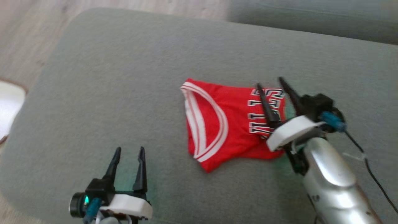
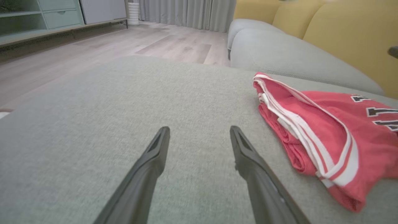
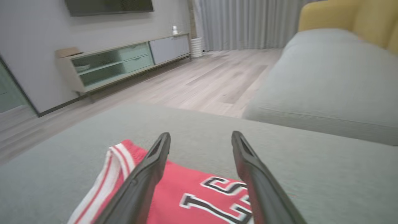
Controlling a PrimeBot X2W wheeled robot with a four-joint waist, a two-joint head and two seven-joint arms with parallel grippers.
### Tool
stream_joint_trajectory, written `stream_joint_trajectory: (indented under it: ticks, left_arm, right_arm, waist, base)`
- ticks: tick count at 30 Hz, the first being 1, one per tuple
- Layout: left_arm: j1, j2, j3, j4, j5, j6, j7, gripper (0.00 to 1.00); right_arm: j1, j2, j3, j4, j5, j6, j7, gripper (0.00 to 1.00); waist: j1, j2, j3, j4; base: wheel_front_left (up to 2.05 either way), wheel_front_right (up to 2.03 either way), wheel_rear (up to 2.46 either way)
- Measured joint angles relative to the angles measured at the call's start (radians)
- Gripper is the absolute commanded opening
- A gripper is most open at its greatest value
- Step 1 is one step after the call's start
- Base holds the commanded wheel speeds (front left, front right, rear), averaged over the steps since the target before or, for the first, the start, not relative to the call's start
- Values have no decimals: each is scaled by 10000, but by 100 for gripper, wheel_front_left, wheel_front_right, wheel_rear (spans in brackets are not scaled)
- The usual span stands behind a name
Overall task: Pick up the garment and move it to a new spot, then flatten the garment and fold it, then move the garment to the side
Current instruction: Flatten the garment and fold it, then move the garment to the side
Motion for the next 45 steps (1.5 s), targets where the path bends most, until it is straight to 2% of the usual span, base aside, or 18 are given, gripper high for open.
stream_joint_trajectory:
  ticks: [4, 8, 12, 18, 23, 29, 34, 41, 45]
  left_arm:
    - [58, 0, 408, -207, 173, -71, 0, 100]
    - [198, 8, 763, -330, 412, -69, 0, 100]
    - [424, -2, 972, -497, 642, -81, 0, 100]
    - [1175, 6, 1043, -533, 895, -169, 0, 100]
    - [1360, 8, 1049, -637, 907, -169, 0, 100]
    - [1356, 8, 1016, -633, 907, -173, 0, 100]
    - [1273, 10, 715, -594, 907, -282, 0, 100]
    - [844, 10, 140, -481, 895, -351, 0, 100]
    - [684, 8, -132, -414, 895, -345, 0, 100]
  right_arm:
    - [943, 0, -1390, -1189, -844, 0, -12, 100]
    - [2006, 29, -2196, -2123, -1310, 0, -12, 100]
    - [3001, 102, -2987, -2543, -1402, 0, -12, 100]
    - [4237, 180, -3122, -2550, -1423, 0, -12, 100]
    - [4399, 207, -3078, -2556, -1394, 0, -12, 100]
    - [4371, 207, -2782, -2546, -1248, 0, -12, 100]
    - [4117, 209, -1708, -2079, -606, 0, -12, 100]
    - [2397, 190, -807, -1131, 878, 0, -12, 100]
    - [1337, 186, -502, 90, 976, -2, -6, 100]
  waist:
    - [0, 0, -193, -740]
    - [0, 0, -358, -1450]
    - [-1, 0, -560, -2020]
    - [-1, 0, -887, -2583]
    - [-1, 0, -998, -2805]
    - [-1, 0, -985, -2755]
    - [-1, 0, -804, -2451]
    - [1, 0, -431, -1712]
    - [1, 0, -198, -1074]
  base:
    - [0, 0, 0]
    - [0, 0, 0]
    - [0, 0, 0]
    - [0, 0, 0]
    - [0, 0, 0]
    - [0, 0, 0]
    - [0, 0, 0]
    - [0, 0, 0]
    - [0, 0, 0]
